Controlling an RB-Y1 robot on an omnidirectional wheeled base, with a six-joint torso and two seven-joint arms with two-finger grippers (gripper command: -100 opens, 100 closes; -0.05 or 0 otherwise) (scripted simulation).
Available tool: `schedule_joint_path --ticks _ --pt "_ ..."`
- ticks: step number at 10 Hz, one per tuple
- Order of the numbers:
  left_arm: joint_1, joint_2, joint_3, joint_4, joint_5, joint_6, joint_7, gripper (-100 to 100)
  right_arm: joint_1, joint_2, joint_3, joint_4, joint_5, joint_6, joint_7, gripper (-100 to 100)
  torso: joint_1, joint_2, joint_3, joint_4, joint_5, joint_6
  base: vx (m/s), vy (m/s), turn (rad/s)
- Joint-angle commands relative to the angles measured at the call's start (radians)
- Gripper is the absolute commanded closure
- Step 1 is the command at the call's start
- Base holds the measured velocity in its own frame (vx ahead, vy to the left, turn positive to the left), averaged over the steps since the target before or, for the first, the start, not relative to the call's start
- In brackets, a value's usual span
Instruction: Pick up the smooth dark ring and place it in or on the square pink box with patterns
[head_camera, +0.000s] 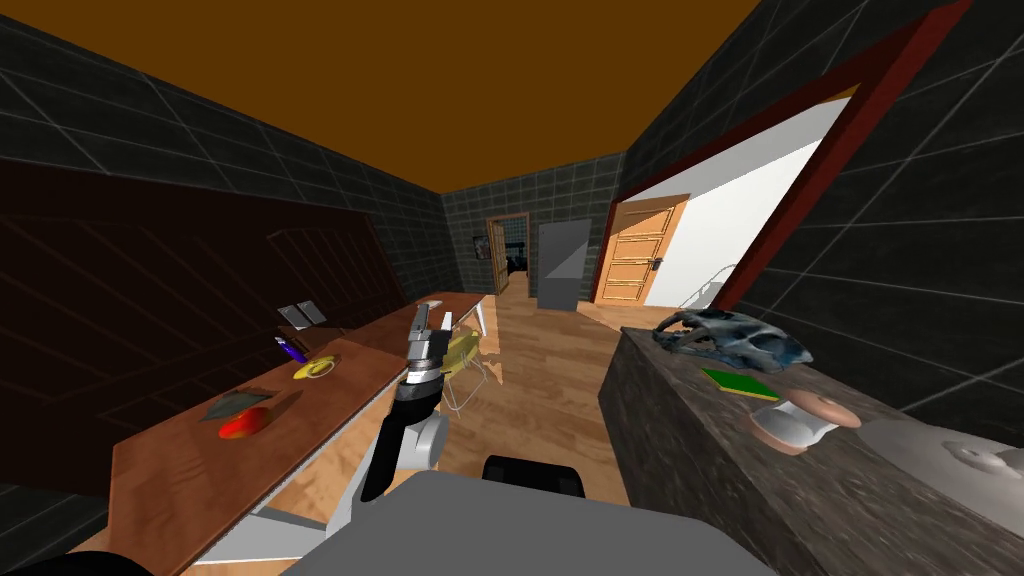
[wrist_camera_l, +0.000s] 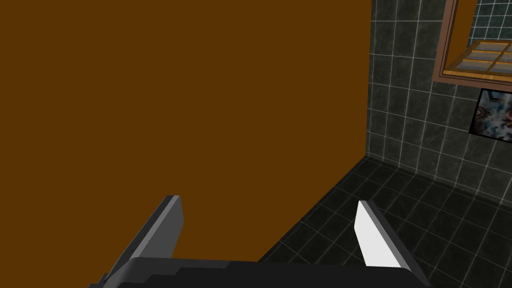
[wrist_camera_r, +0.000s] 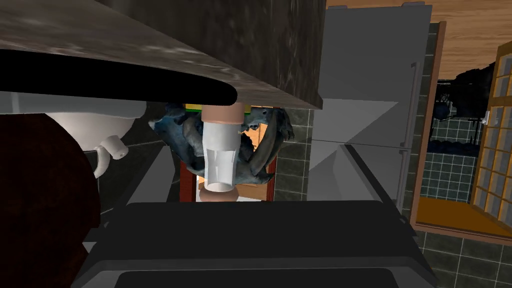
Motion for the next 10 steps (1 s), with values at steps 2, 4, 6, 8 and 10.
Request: schedule_joint_path --ticks 2,4,6,8,10 --pt "0.0 0.0 0.0 0.0 0.0 0.0 0.0 0 0.044 0.008 -0.012 0.026 0.025 0.031 0.062 -100 0.0 0.0 0.0 0.0 0.0 0.0 0.075 0.054 0.059" --pt "0.0 0.0 0.0 0.0 0.0 0.0 0.0 0 0.089 0.005 -0.029 0.063 0.05 0.066 0.122 -100 0.002 0.0 0.0 0.0 0.0 0.0 0.1 0.094 0.134" --pt "0.0 0.0 0.0 0.0 0.0 0.0 0.0 0 0.13 0.001 -0.041 0.098 0.072 0.098 0.177 -100 0.002 -0.002 -0.001 -0.001 0.0 0.0 0.127 0.063 0.118" --pt "0.0 0.0 0.0 0.0 0.0 0.0 0.0 0 0.166 -0.006 -0.049 0.13 0.091 0.127 0.225 -100 0.001 -0.001 -0.001 0.0 0.0 0.0 0.104 0.051 0.097" --pt "0.0 0.0 0.0 0.0 0.0 0.0 0.0 0 0.182 -0.01 -0.052 0.144 0.1 0.139 0.245 -100 0.001 -0.001 0.0 0.0 0.0 0.0 0.076 0.051 0.058"
